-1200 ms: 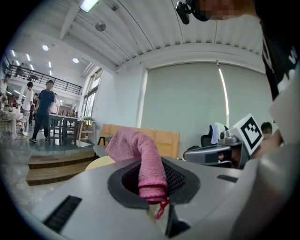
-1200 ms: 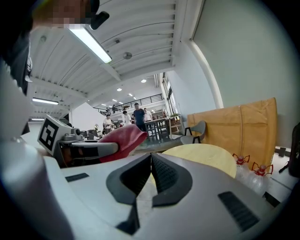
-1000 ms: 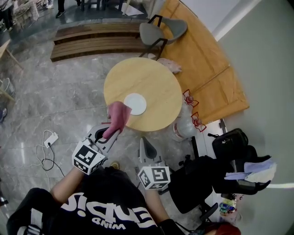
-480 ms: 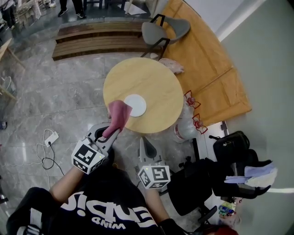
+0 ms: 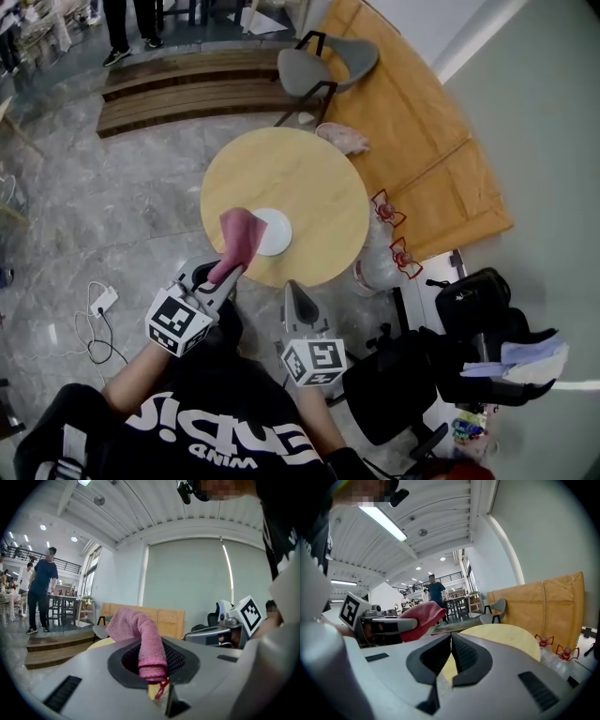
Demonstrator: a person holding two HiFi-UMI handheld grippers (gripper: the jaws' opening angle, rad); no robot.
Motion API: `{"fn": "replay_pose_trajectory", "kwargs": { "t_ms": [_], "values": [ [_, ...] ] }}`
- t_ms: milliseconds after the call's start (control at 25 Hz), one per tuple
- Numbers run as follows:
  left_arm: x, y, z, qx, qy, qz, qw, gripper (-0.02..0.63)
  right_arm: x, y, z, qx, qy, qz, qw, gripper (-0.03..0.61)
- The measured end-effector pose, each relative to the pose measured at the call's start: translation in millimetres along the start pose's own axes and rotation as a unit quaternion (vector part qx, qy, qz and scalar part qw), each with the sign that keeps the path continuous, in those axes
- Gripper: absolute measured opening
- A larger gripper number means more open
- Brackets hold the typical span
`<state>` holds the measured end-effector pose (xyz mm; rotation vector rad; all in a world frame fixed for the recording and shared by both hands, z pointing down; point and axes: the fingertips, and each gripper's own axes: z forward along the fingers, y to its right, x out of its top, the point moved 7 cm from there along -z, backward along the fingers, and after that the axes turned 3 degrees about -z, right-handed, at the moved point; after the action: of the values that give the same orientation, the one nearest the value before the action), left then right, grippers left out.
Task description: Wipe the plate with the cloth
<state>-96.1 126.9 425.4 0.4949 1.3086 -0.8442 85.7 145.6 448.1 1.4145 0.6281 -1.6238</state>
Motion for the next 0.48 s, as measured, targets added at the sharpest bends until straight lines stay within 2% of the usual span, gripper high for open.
{"fn": "replay_pose_trajectory", "kwargs": {
  "t_ms": [480],
  "values": [
    [16.1,-55.2,79.9,-0.036,-0.017,-0.008,0.9992,0.051,19.6,46.7,62.6,-0.033,-0.013,0.008,0.999,0.023]
  ]
}}
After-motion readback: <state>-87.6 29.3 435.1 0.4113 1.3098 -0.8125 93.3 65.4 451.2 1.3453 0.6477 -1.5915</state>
